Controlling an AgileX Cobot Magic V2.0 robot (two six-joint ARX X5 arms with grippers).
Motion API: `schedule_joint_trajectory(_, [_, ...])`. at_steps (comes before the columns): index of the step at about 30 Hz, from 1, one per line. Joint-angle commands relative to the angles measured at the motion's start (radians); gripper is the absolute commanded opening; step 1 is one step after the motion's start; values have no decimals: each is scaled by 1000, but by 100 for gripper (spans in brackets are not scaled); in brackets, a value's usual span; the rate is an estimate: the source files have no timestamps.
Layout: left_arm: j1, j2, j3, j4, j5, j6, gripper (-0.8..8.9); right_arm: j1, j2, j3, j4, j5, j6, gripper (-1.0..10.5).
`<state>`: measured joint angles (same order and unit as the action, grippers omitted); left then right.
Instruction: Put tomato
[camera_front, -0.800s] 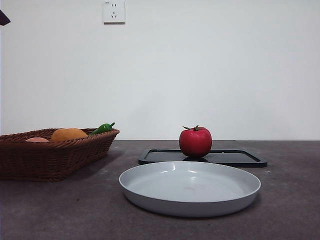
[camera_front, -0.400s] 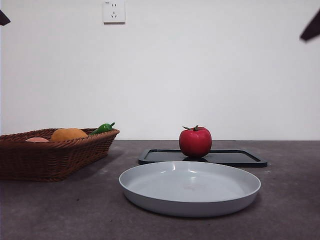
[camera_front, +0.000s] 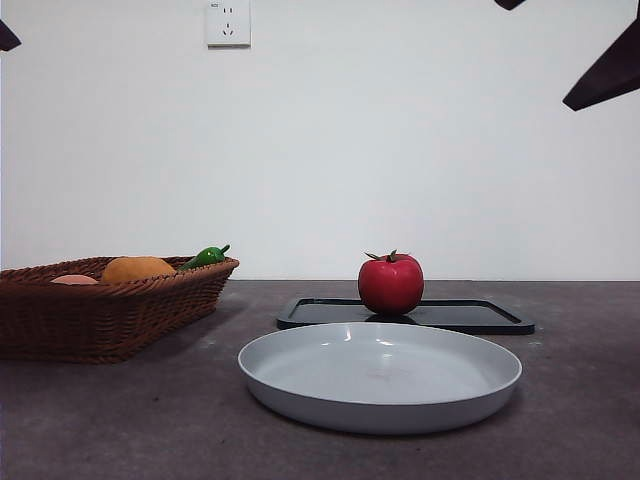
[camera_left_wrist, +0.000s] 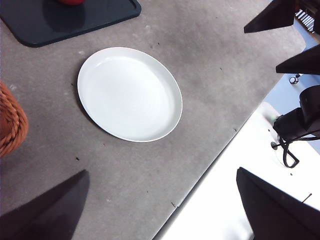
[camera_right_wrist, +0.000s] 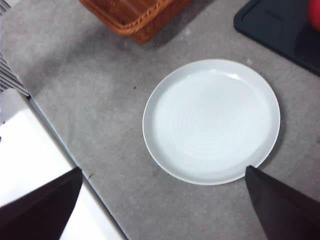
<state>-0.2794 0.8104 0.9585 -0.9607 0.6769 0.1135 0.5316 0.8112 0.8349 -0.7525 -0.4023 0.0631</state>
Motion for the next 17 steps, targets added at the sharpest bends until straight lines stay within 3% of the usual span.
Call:
schedule_joint_trajectory(1, [-3,4,14,10,4,6,465,9,3,8,15,-6,17,516])
schedule_joint_trajectory(7, [-3,4,14,10,4,6,465,9,4,8,15,-6,17,508])
schedule_joint_trajectory(10, [-3,4,14,10,4,6,456,9,4,8,15,-6,18,400])
schedule_joint_trajectory(12, [-3,4,14,10,4,6,380,9,4,8,15,-6,19,292])
schedule_joint_trajectory(15, [-3,4,14,10,4,6,137,9,4,8,15,-5,19,68])
schedule_joint_trajectory(17, [-3,4,14,10,4,6,-3,9,4,8,15,-5,19,5])
